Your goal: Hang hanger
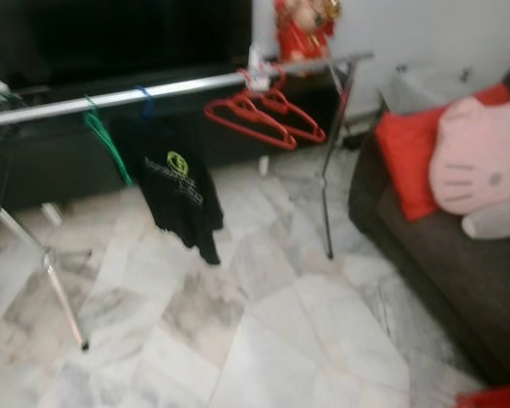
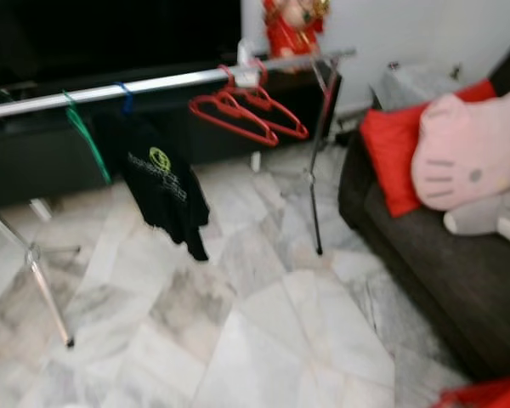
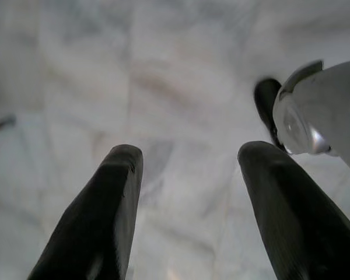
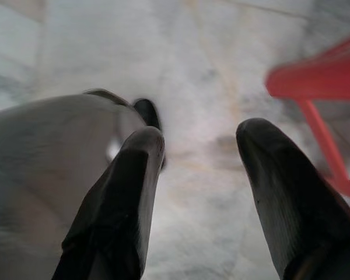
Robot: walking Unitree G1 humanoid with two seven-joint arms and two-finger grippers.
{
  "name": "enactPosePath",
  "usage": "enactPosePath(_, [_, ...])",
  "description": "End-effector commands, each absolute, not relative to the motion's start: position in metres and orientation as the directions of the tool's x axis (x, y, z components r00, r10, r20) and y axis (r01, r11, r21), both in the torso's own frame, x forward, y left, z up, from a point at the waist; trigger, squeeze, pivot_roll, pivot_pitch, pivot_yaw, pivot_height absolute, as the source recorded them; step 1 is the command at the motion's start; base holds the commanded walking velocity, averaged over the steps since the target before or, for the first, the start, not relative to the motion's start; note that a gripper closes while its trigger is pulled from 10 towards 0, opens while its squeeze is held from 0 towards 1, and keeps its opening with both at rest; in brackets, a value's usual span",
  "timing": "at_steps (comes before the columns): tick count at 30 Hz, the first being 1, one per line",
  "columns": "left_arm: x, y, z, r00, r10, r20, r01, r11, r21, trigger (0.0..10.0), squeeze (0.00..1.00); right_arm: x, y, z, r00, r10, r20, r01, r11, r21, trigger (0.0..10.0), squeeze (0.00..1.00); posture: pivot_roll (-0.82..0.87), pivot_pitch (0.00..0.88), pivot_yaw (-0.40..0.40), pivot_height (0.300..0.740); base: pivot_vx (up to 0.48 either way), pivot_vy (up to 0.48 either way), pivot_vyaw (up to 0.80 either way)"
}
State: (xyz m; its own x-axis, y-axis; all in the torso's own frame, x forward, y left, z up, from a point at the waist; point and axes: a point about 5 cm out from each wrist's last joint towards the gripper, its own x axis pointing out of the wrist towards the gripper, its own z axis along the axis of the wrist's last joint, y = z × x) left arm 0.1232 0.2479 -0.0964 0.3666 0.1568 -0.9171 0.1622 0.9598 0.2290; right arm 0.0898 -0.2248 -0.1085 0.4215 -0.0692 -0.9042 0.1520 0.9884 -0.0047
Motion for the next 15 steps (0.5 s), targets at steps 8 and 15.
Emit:
enactPosePath(8, [0.1217,0.2425,-0.0986,0.356,0.175,-0.918,0.115,0.967,0.229,10.0,0.00,0.0889,-0.2208,-0.1096,0.416,-0.057,-0.908,0.147,0.989,0.005,10.0,0.00,-0.10,0.000,-0.010,0.740,0.000,-0.253,-0.75])
enactPosePath(15, [0.1224,0.2450,-0.0977,0.356,0.174,-0.918,0.138,0.962,0.236,10.0,0.00,0.0899,-0.2217,-0.1092,0.418,-0.061,-0.906,0.152,0.988,0.003,10.0,0.00,-0.10,0.000,-0.010,0.740,0.000,0.000,-0.75])
